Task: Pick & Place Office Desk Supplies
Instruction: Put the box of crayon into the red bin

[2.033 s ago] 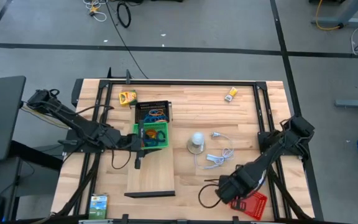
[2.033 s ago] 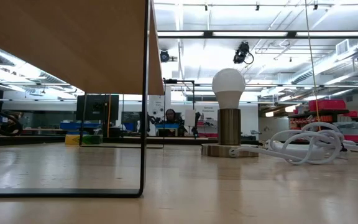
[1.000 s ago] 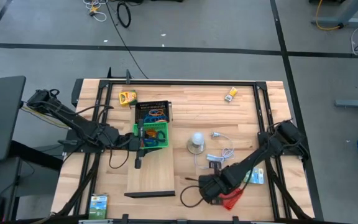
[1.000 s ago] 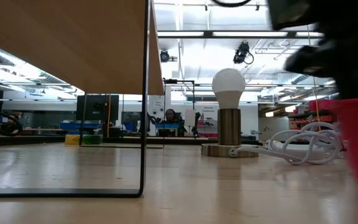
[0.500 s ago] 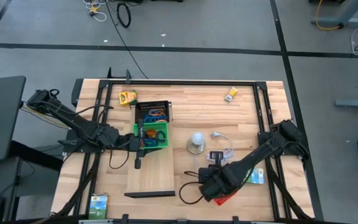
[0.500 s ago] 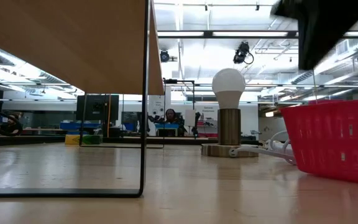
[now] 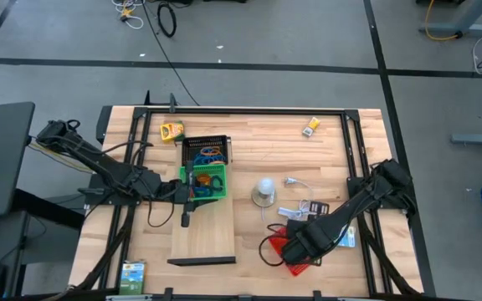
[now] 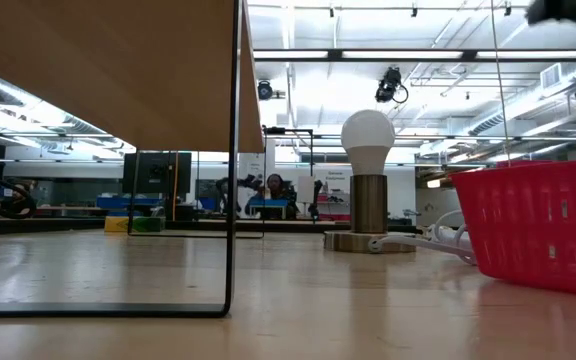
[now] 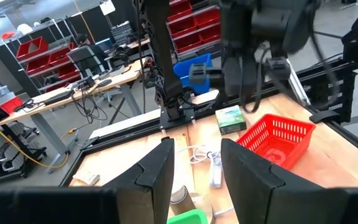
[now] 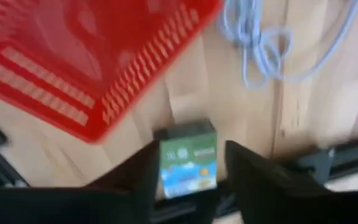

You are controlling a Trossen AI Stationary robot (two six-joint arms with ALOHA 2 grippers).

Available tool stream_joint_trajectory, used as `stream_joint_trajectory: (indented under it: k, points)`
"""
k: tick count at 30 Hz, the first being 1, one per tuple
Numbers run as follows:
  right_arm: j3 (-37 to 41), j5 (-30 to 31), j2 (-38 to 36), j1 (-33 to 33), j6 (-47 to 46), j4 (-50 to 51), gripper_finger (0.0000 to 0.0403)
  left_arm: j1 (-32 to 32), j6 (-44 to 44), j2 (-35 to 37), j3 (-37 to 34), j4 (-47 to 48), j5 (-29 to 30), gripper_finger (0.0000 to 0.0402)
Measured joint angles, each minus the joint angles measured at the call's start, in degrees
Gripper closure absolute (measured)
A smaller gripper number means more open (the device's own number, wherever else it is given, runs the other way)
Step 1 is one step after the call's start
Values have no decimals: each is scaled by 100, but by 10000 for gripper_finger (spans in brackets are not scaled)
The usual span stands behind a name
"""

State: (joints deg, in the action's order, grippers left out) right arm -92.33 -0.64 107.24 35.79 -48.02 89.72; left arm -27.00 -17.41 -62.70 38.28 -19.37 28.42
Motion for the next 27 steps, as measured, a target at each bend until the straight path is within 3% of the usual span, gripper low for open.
stream_joint_trajectory:
  k: [4, 7, 12, 20, 27]
  points:
    - [809, -798, -121, -24, 109, 41, 158, 0, -4, 0, 0, 43, 0, 261]
    - [1399, -1210, -128, 62, 191, 40, 137, 0, -8, 0, 0, 103, 0, 261]
    - [1956, -1496, -311, 337, 188, -305, 133, 0, -17, 2, 0, 189, -2, 261]
    - [2439, -1485, -1135, 659, -1036, -1808, 133, 0, -2, 2, 0, 261, -2, 261]
    - [2879, -1470, -1167, 1170, -1503, -2194, 142, 0, 0, 2, 0, 290, -2, 261]
